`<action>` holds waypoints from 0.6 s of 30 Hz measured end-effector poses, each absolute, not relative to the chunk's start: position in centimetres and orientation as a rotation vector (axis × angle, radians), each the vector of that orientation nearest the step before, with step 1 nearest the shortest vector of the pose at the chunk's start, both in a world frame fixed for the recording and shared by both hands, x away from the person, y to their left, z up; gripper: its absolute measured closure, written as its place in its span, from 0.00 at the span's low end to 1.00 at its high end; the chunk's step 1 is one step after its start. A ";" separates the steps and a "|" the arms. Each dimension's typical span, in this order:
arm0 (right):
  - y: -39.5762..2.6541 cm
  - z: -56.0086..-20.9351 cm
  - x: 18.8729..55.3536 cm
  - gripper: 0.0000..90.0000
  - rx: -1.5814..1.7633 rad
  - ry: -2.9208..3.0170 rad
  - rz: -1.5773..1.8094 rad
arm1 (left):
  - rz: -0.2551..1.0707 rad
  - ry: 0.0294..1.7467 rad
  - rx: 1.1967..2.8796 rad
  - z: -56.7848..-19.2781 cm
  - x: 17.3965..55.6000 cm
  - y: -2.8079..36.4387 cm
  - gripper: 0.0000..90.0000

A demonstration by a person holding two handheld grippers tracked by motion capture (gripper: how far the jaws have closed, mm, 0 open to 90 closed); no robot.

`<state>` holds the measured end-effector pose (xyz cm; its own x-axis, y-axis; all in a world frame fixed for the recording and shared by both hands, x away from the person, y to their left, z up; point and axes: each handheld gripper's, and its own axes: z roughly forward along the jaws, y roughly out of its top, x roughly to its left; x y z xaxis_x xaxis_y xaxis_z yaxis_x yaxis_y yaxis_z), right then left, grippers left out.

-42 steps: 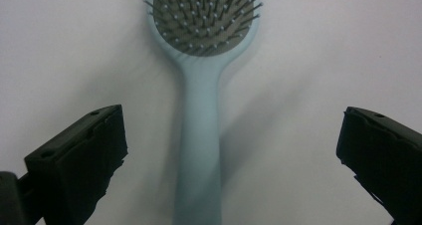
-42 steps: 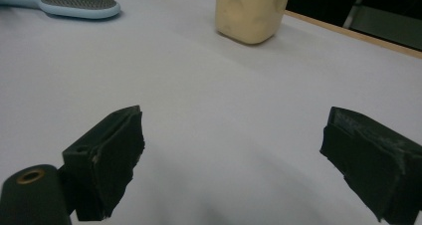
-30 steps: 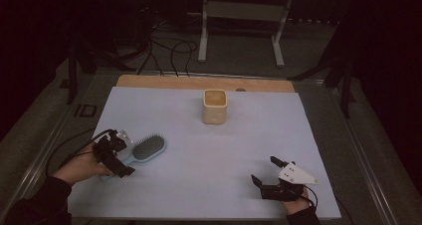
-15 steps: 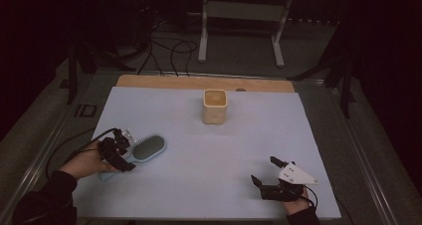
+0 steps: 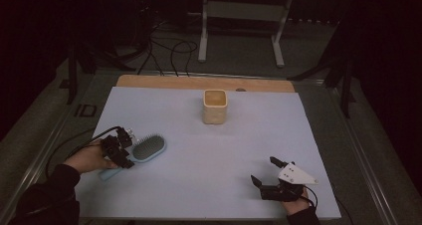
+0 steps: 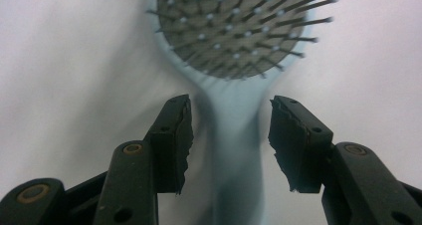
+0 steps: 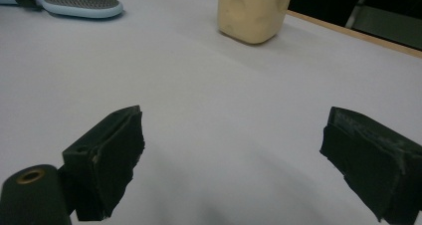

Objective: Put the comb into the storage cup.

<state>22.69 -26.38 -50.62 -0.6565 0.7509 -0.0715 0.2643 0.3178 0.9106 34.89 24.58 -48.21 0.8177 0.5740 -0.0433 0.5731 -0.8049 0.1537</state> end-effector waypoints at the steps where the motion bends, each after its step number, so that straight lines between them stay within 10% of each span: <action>1: -26.4 -50.6 22.7 0.10 0.897 2.095 1.317 | -0.003 0.905 2.837 -48.2 34.9 24.5 0.57; 18: -26.4 -50.6 22.7 0.10 0.891 2.094 1.317 | -0.023 0.909 2.878 -48.7 35.1 24.0 0.74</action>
